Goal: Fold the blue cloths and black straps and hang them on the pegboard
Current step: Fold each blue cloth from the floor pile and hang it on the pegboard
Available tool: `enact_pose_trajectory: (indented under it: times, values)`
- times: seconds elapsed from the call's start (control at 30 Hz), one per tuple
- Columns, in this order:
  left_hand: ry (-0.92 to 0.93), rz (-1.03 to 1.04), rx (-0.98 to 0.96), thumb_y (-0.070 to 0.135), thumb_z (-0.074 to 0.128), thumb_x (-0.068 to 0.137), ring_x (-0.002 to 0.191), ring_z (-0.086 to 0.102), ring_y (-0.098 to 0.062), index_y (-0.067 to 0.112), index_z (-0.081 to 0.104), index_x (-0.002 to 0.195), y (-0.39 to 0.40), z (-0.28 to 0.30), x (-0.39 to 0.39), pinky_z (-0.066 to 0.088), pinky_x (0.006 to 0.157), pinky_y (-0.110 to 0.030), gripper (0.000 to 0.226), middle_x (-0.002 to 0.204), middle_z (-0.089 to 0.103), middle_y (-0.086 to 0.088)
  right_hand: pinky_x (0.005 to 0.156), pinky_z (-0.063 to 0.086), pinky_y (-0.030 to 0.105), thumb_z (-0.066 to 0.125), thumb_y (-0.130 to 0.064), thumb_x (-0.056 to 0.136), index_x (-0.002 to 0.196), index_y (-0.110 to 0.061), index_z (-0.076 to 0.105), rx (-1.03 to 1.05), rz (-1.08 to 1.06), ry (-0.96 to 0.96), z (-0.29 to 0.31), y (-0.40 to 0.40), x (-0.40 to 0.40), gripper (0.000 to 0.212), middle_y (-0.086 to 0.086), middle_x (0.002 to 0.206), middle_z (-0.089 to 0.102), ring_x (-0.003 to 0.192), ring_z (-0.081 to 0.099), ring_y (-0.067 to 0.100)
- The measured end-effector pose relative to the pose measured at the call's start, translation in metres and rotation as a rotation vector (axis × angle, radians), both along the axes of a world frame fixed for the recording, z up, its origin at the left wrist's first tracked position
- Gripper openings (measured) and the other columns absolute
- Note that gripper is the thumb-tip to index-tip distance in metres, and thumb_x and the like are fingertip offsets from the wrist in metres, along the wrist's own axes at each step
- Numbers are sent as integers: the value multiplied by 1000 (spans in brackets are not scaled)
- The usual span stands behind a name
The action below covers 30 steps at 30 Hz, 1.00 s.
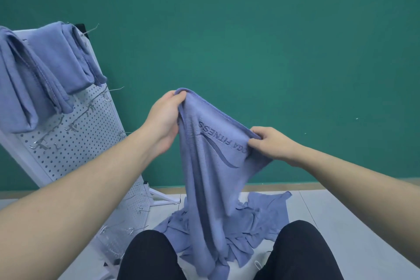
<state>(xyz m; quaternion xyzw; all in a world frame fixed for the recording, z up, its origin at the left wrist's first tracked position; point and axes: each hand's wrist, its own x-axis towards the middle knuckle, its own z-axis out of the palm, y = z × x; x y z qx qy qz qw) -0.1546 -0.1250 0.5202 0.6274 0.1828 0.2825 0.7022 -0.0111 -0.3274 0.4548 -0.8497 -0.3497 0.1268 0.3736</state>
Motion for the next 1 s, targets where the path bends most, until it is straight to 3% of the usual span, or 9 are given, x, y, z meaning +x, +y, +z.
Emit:
enact_pose_trajectory:
  times: [0.1,0.23,0.4,0.5,0.67,0.77,0.87,0.93,1.0]
  values:
    - [0,51,-25,19,52,101,72,64,-11,18,64,98,10,-4,-7,49,72,-29,13,81,70,5,65,40,29,50,-15,94,77,-16,57,78,-72,9,1,-6,8,18,-3,75,58,72,49,16]
    - [43,119,27,24,51,102,76,62,-11,18,65,101,17,-7,-14,47,71,-28,14,89,69,5,69,44,22,57,-30,99,98,-19,66,196,-168,-54,4,-5,14,15,-6,94,67,85,59,15]
    - [173,219,159,25,56,97,80,56,-17,17,66,94,27,-15,-12,47,73,-34,13,92,64,-2,50,28,28,71,-34,86,75,-17,50,117,-307,5,13,0,17,29,-4,63,46,60,40,18]
    - [278,224,65,17,56,96,73,60,-19,16,64,88,29,-27,-5,51,61,-27,11,89,66,-3,46,31,21,71,-26,86,64,-22,42,168,-333,264,20,6,17,37,0,60,43,51,38,18]
    - [285,121,-260,15,59,98,66,68,-18,16,61,97,18,-42,3,55,48,-27,3,84,68,-4,53,54,26,71,-24,87,86,-20,61,276,-341,593,21,22,8,12,4,77,63,59,58,17]
    - [247,52,-249,16,63,96,63,70,-16,15,64,97,3,-46,9,58,57,-28,2,84,73,-3,54,58,27,72,-30,90,87,-21,62,317,-290,625,22,30,-3,14,4,77,66,58,62,16]
    - [226,19,-126,21,70,92,79,70,-18,16,71,93,-11,-50,13,58,81,-35,6,91,76,-1,47,54,24,71,-32,92,87,-20,60,389,-234,644,25,35,-13,17,5,76,66,53,64,14]
    - [209,21,-82,23,75,88,85,71,-18,15,75,94,-20,-51,15,57,88,-36,11,93,78,0,55,56,25,71,-32,92,86,-21,58,425,-187,676,25,38,-17,18,4,79,68,60,67,14]
    - [190,9,-84,23,76,88,86,72,-16,12,76,97,-27,-51,16,58,83,-32,14,95,79,0,70,60,30,71,-29,92,82,-21,55,439,-128,694,25,41,-23,20,4,82,69,70,68,16]
